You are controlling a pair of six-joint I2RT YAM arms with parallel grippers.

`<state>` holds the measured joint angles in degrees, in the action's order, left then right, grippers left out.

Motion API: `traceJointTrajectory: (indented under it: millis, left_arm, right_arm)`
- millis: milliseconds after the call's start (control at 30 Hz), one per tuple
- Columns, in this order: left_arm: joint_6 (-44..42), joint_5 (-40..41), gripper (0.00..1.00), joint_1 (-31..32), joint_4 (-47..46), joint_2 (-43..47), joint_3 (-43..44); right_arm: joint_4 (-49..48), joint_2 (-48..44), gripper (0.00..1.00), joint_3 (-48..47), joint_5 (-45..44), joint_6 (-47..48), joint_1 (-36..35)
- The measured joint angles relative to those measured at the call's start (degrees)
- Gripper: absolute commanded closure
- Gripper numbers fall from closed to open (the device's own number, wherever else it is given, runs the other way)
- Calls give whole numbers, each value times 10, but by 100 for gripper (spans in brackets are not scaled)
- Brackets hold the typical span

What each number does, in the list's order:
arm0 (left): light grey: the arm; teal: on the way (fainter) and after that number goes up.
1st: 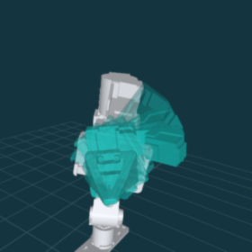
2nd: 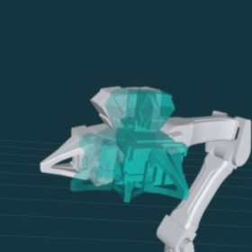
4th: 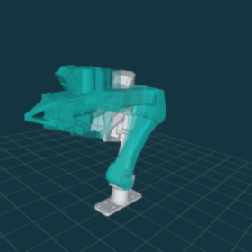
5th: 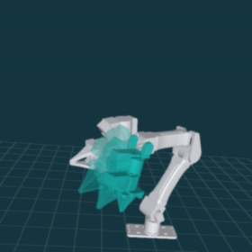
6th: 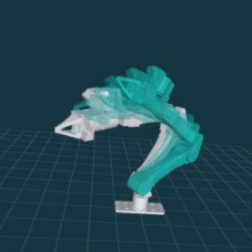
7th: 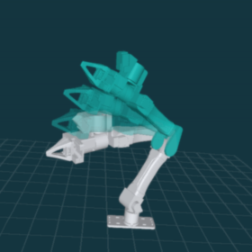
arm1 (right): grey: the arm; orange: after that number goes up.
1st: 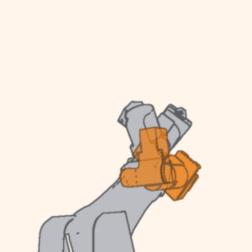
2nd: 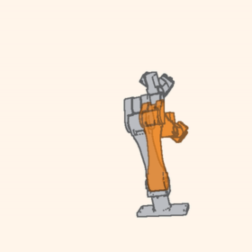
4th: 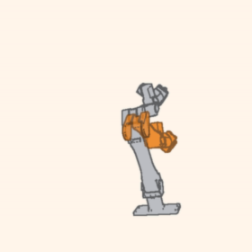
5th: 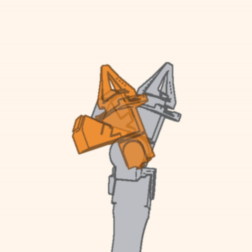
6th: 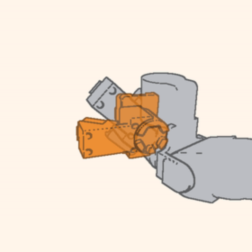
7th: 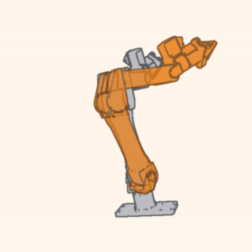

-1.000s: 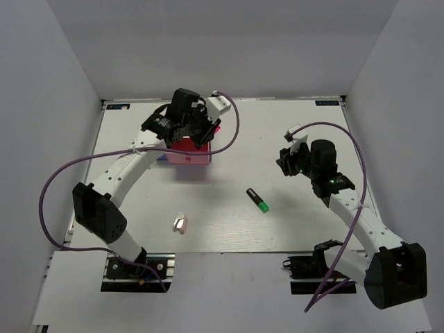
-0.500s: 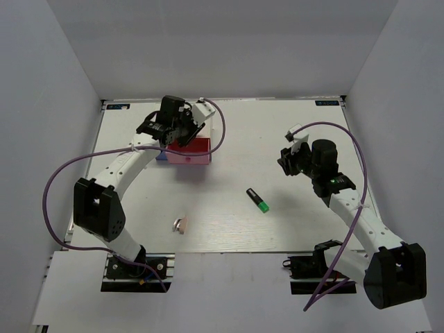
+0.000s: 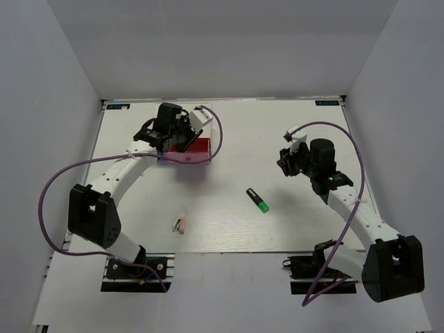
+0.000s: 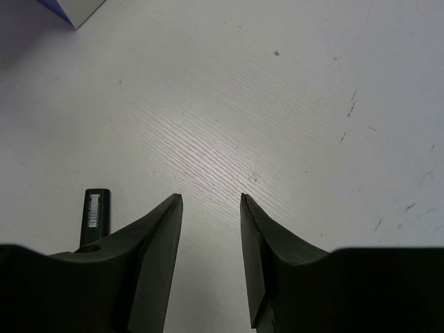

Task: Sort the stationery into containers
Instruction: Place the pen in the drawer, then pick up the pen from the center of the board.

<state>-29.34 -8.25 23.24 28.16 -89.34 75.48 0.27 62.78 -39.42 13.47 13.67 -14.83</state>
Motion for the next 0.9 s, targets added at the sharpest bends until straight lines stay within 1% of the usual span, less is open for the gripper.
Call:
traceJointTrajectory:
  millis: [33,167,200,233,267,333,400,500,533,600,700,767,833,900]
  left_arm:
    - [1,0,52,0,0,8,-8]
    - [6,3,31,0,-5,38,-29]
    - [9,4,20,0,-7,43,-30]
    - [9,6,13,0,-11,47,-30]
    - [9,8,8,0,-15,50,-30]
    - [16,16,6,0,-22,56,-30]
    - [19,20,2,0,-32,59,-30]
    - [33,37,0,0,-45,61,-27]
    - [41,44,0,0,-50,61,-25]
    - [64,56,0,0,-61,64,-20]
    - [125,76,0,0,-67,80,-12]
    - [183,90,0,0,-59,102,-11]
    - [252,103,0,0,-48,132,-14]
    - [325,112,0,0,-47,175,-41]
  right_arm:
    - [0,3,55,0,1,0,0]
    - [0,12,55,0,5,0,2]
    - [0,14,55,0,6,0,2]
    - [0,14,55,0,7,0,2]
    - [0,15,53,0,8,0,2]
    - [0,15,47,0,12,1,2]
    - [1,15,42,0,23,6,2]
    - [9,15,41,-1,59,31,2]
    - [18,15,39,-2,76,39,1]
    - [42,17,39,-4,120,62,-2]
    - [80,50,38,-26,163,87,-17]
    - [104,84,33,-41,174,97,-33]
    - [120,111,32,-47,178,101,-51]
    - [133,131,32,-47,174,99,-70]
